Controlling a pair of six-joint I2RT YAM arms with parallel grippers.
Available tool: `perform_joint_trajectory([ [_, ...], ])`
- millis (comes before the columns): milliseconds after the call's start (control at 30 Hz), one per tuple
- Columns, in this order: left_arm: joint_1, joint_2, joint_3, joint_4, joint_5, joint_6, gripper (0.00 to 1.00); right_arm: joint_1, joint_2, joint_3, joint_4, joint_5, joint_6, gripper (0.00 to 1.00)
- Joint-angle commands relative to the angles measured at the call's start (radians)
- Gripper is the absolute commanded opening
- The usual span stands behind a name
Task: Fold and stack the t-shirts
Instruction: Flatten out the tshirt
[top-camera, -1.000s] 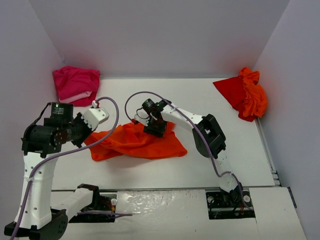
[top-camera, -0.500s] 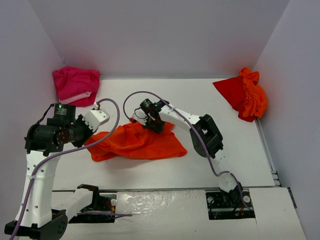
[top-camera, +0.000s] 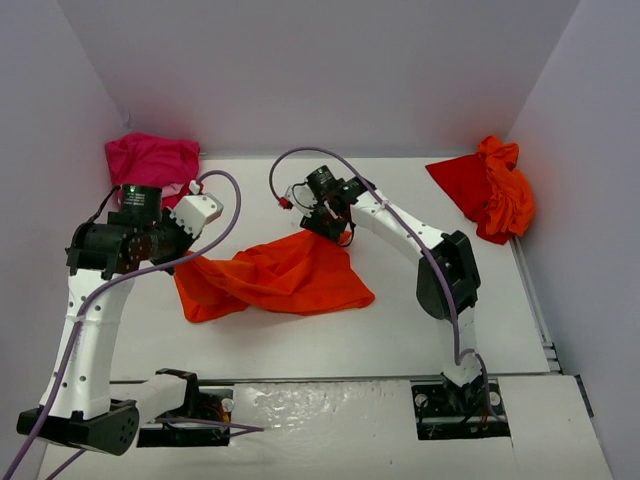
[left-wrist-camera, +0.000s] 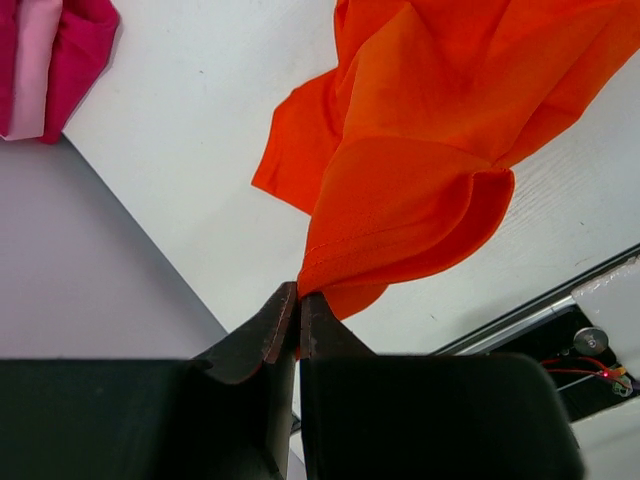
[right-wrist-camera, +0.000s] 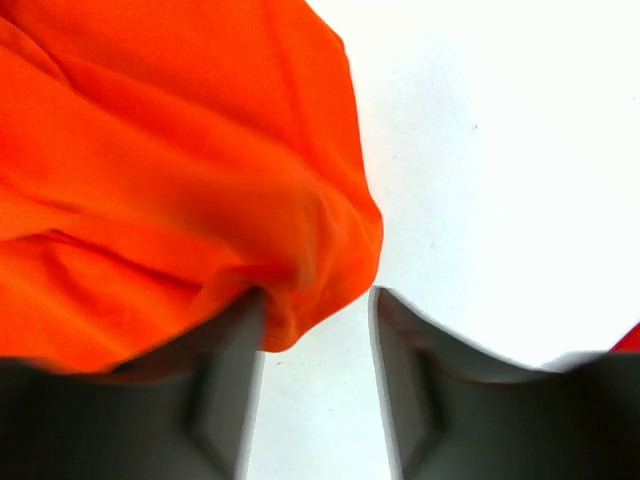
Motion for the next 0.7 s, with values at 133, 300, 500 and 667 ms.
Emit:
perform_joint_trajectory([
  [133, -0.005, -0.021, -0.02, 0.076, 0.014, -0.016, 0.0, 0.032, -0.006, -0.028, 0.004, 0.014, 0.046, 0.61],
  [300, -0.006, -0.028, -0.051, 0.089, 0.009, -0.011, 0.0, 0.072, 0.001, -0.039, 0.003, 0.015, 0.048, 0.61],
  [500, -0.005, -0.031, -0.089, 0.117, 0.002, -0.007, 0.0, 0.117, -0.016, -0.079, 0.004, 0.034, 0.073, 0.61],
  [667, -0.005, -0.034, -0.106, 0.127, 0.002, -0.007, 0.0, 0.122, 0.005, -0.099, 0.016, 0.061, 0.099, 0.61],
])
